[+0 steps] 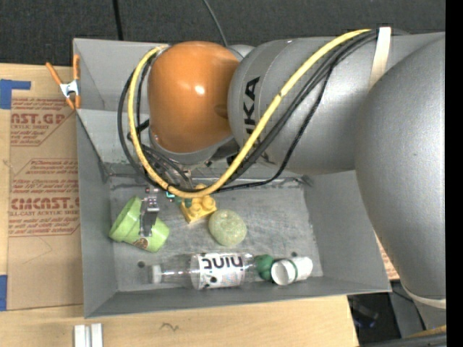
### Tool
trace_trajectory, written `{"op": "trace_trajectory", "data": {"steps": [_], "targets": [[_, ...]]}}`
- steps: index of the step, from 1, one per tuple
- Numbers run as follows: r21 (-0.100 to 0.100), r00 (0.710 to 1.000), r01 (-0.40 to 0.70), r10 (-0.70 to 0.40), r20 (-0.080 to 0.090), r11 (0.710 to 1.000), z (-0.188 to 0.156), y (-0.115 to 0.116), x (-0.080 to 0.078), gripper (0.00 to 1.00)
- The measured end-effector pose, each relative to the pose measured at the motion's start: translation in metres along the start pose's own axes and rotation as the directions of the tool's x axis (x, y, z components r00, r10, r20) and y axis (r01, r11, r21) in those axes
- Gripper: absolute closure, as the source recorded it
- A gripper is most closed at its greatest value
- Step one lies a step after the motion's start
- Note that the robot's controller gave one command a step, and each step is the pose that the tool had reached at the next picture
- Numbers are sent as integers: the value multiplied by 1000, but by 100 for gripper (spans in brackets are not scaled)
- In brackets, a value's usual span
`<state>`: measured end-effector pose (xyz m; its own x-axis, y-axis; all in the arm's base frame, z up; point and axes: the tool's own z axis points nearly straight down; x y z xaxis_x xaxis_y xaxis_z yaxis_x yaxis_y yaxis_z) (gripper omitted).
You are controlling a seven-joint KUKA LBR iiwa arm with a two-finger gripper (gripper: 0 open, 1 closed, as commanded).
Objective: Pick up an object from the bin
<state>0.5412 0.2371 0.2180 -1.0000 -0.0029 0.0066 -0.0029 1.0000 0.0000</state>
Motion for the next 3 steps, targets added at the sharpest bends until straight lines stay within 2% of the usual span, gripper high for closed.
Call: {"op": "trace_trajectory", "data": {"steps": [1, 2, 3], "targets": [[-2, 1000, -2, 2, 8, 1000, -5, -1, -2, 0], [-2, 997, 77, -77, 13, 997, 33, -5, 4, 0], [-3, 994, 106, -106, 14, 994, 86, -20, -27, 0]]}}
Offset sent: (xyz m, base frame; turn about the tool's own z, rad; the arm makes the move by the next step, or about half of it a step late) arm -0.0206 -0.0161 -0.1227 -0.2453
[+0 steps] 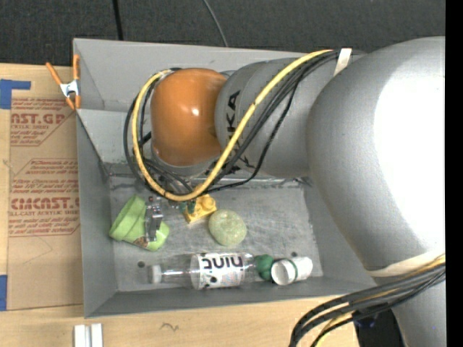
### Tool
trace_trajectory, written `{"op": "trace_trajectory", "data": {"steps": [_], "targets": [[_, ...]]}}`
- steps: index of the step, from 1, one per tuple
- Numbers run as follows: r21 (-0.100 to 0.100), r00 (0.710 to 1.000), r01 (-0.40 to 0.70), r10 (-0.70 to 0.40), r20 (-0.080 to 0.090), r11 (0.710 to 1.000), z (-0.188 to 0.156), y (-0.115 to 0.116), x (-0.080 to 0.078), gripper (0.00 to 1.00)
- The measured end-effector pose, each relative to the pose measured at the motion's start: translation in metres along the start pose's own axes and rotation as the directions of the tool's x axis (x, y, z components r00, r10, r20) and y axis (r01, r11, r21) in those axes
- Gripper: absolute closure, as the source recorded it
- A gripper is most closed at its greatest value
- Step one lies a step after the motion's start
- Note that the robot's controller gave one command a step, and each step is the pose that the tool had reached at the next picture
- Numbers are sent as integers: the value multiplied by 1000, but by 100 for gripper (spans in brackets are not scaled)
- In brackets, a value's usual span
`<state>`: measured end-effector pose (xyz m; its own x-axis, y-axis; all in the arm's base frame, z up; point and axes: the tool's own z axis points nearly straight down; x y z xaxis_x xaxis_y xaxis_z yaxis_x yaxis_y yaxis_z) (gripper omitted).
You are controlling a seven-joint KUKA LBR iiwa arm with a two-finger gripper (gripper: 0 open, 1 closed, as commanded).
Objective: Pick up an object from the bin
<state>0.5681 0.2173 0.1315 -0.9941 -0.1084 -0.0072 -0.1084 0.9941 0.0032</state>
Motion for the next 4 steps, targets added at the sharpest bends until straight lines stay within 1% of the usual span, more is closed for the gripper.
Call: {"op": "trace_trajectory", "data": {"steps": [1, 2, 3, 4], "targets": [[16, 895, 444, -445, 21, 896, 36, 7, 5, 100], [15, 895, 445, -445, 21, 896, 36, 7, 5, 100], [10, 894, 447, -447, 16, 894, 35, 6, 5, 100], [2, 892, 453, -453, 6, 892, 32, 1, 35, 100]]}}
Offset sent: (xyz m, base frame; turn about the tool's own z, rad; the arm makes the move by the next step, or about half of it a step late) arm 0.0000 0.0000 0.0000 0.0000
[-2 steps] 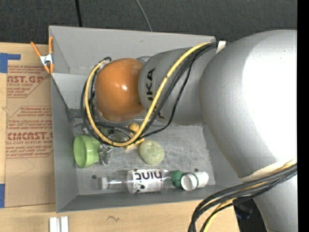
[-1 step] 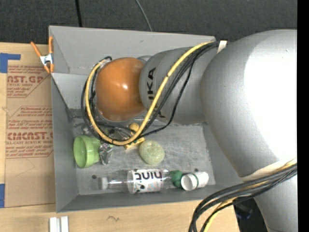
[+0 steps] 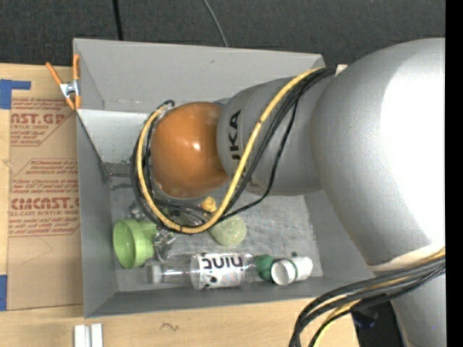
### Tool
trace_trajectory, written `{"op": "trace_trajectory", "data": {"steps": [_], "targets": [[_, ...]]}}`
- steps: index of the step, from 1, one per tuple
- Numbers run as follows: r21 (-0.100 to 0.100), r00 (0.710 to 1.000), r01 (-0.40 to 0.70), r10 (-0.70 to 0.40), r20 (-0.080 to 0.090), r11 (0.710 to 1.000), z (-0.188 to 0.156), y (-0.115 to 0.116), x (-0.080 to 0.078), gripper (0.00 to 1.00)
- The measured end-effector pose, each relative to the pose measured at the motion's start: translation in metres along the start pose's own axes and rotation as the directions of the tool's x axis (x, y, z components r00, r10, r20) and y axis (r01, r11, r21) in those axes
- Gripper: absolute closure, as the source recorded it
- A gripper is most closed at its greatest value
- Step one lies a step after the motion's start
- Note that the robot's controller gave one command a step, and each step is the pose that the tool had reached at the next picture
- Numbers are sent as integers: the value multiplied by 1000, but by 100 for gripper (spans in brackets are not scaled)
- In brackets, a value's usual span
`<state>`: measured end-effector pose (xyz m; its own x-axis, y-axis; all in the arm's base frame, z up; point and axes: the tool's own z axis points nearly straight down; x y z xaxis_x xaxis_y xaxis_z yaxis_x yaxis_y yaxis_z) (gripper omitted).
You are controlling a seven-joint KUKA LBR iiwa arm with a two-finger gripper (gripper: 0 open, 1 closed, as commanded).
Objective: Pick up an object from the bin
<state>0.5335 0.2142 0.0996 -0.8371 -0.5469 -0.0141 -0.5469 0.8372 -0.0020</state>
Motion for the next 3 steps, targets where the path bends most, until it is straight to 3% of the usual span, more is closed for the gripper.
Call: {"op": "trace_trajectory", "data": {"steps": [1, 2, 3], "targets": [[-7, 1000, -2, 1, -25, 1000, -11, 0, 7, 100], [-3, 1000, -25, 25, -16, 1000, -90, 1, 1, 100], [-1, 1000, 7, -7, -8, 1000, -112, -23, 11, 100]]}}
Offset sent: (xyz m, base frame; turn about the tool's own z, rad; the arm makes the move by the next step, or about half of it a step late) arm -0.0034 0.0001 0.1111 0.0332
